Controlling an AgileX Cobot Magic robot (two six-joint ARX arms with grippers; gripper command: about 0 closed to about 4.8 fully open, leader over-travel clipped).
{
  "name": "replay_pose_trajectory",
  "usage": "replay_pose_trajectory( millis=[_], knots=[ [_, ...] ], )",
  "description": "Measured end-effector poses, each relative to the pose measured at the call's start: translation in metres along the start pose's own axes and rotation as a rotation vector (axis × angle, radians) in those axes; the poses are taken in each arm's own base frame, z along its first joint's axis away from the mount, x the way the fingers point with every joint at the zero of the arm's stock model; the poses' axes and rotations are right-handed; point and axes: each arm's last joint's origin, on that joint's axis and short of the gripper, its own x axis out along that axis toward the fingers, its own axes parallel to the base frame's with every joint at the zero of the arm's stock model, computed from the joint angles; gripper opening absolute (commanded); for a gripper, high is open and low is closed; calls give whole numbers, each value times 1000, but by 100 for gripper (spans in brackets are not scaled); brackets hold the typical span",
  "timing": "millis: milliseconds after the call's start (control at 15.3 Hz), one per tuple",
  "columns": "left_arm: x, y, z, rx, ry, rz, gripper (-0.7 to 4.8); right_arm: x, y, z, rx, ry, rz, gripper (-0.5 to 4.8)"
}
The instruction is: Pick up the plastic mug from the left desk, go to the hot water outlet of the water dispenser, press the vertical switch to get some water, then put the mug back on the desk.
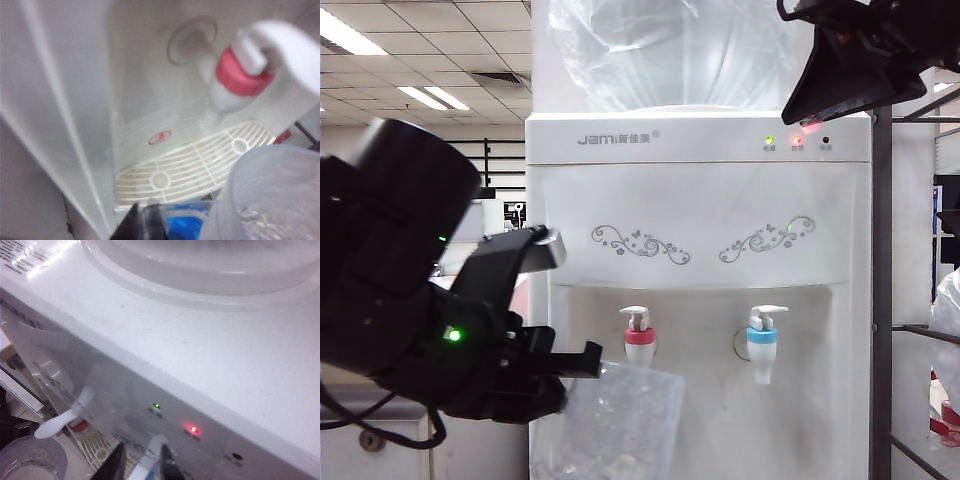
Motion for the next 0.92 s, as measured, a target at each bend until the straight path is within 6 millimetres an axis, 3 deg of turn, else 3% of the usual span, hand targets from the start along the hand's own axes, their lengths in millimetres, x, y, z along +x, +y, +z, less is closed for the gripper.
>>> replay_pose_trajectory(
  millis=[654, 916],
  knots=[
    [19, -6, 11, -54, 130, -4, -5, 0, 0, 3, -3, -30, -2, 94],
    [22, -3, 8, -42, 131, 101, -5, 0, 0, 3, -3, -30, -2, 94]
  ],
)
